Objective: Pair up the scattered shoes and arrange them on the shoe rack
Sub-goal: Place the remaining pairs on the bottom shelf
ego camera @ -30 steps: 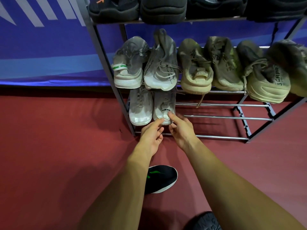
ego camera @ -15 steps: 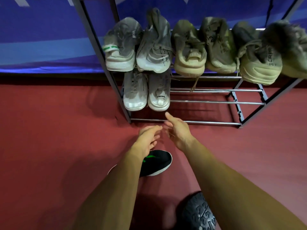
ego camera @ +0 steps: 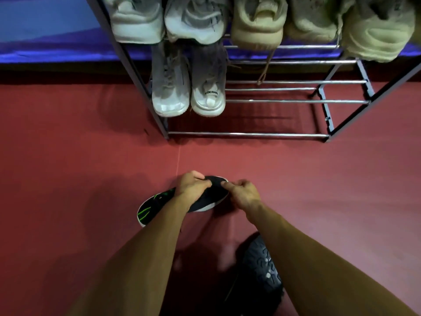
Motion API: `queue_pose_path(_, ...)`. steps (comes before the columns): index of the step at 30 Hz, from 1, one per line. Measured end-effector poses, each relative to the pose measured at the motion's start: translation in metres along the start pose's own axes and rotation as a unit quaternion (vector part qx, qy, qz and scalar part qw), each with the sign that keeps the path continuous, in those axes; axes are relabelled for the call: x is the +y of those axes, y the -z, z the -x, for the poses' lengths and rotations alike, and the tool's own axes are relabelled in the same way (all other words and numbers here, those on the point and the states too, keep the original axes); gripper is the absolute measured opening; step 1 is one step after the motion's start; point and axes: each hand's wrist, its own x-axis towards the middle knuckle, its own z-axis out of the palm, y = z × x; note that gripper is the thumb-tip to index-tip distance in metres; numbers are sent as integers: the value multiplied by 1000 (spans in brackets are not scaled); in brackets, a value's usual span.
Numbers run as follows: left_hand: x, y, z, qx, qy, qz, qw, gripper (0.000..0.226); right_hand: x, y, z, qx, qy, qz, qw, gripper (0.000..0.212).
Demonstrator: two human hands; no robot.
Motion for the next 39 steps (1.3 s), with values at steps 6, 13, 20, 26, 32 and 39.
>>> queue_pose_path(6,-4,-10,-5,24,-104,-229,967,45,16,-15,-11,-8,-5,78,997,39)
queue_pose_path(13,-6,-7,-17,31,-52,-372,926,65,21,-23,-21,1,-6,96,995,31)
queue_pose_path(20,-1,2,-24,29,-52,-363,930,28,24,-22,-17,-33,-21,47,998,25)
queue_pose_path(26,-1,4,-20,21,-75,-329,941,14,17,-15,-15,-24,-39,30,999,35)
queue_pose_path(32,17,0,-11,25,-79,-260,962,7,10,9,-3,-15,-7,-43,999,21)
queue_pose_path(39,58,-7,20,22,-115,-228,967,8,-13,59,34,-59,27,-109,992,24)
